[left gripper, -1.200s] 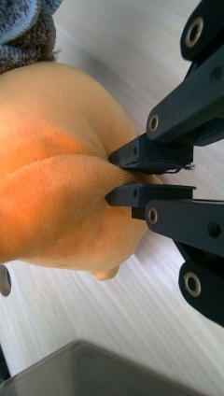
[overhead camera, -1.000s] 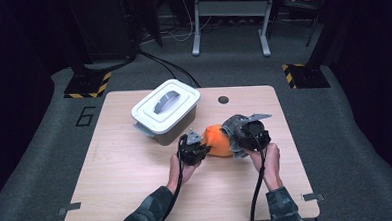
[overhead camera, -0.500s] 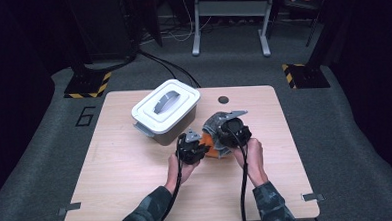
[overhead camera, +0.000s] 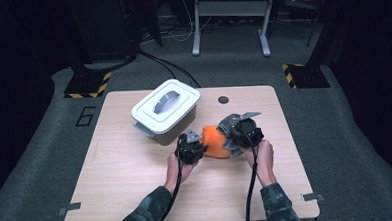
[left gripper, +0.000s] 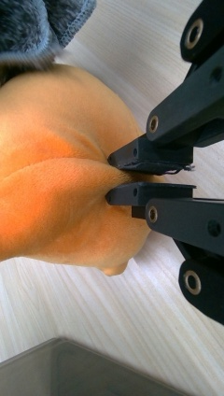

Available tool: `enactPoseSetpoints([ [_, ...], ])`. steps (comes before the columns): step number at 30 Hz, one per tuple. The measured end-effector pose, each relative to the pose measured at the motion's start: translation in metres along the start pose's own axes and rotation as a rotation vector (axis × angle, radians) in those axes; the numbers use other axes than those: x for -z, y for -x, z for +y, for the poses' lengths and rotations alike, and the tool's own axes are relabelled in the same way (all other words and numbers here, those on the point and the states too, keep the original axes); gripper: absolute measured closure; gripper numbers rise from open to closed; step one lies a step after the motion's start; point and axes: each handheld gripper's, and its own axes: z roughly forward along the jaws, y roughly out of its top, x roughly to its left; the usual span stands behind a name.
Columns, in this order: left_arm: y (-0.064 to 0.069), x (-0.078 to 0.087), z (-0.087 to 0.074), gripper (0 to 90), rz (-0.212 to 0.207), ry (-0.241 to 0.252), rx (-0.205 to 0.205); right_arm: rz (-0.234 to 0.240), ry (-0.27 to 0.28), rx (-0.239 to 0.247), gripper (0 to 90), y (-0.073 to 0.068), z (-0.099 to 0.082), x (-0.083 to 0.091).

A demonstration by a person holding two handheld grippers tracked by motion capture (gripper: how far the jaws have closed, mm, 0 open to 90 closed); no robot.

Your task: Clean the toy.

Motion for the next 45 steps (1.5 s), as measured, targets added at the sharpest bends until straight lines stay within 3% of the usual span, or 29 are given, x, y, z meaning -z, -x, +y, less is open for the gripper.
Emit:
enactPoseSetpoints([
  [7,0.0,-0.002,0.0,83.6,-0.003,0.0,0.004,-0.004,-0.038,-0.071,70.1,0.025,-0.021,-0.016],
  [9,-0.001,-0.001,0.0,83.6,0.0,-0.004,0.008,-0.004,-0.065,-0.087,70.1,0.029,-0.025,-0.021],
  [10,-0.002,-0.002,-0.001,83.5,-0.006,0.0,0.014,0.004,-0.088,-0.118,70.1,0.03,-0.028,-0.024],
  [14,-0.004,-0.002,-0.002,83.5,-0.017,0.003,0.037,0.018,-0.113,-0.126,70.1,0.036,-0.038,-0.037],
  [19,-0.004,-0.002,-0.002,83.5,-0.018,0.001,0.036,0.035,-0.14,-0.141,70.1,0.037,-0.045,-0.049],
  [24,-0.005,-0.001,-0.002,83.4,-0.02,0.005,0.043,0.009,-0.139,-0.149,70.2,0.041,-0.042,-0.036],
  [28,-0.004,-0.001,-0.002,83.4,-0.023,0.01,0.043,-0.012,-0.067,-0.126,70.2,0.044,-0.032,-0.01],
  [32,-0.003,-0.001,-0.001,83.4,-0.023,0.01,0.041,0.014,0.012,-0.095,70.1,0.031,-0.012,0.019],
  [34,-0.003,-0.001,-0.001,83.4,-0.022,0.011,0.041,0.054,0.056,-0.042,70.1,0.016,0.001,0.03],
  [36,-0.003,-0.001,-0.001,83.4,-0.024,0.005,0.032,0.075,0.061,0.005,70.0,0.0,0.011,0.032],
  [42,0.0,-0.001,0.001,83.4,-0.022,0.008,0.034,0.115,0.029,0.097,69.9,-0.037,0.028,0.013],
  [45,-0.002,-0.001,0.0,83.3,-0.029,0.005,0.045,0.092,0.009,0.121,70.0,-0.044,0.026,0.002],
])
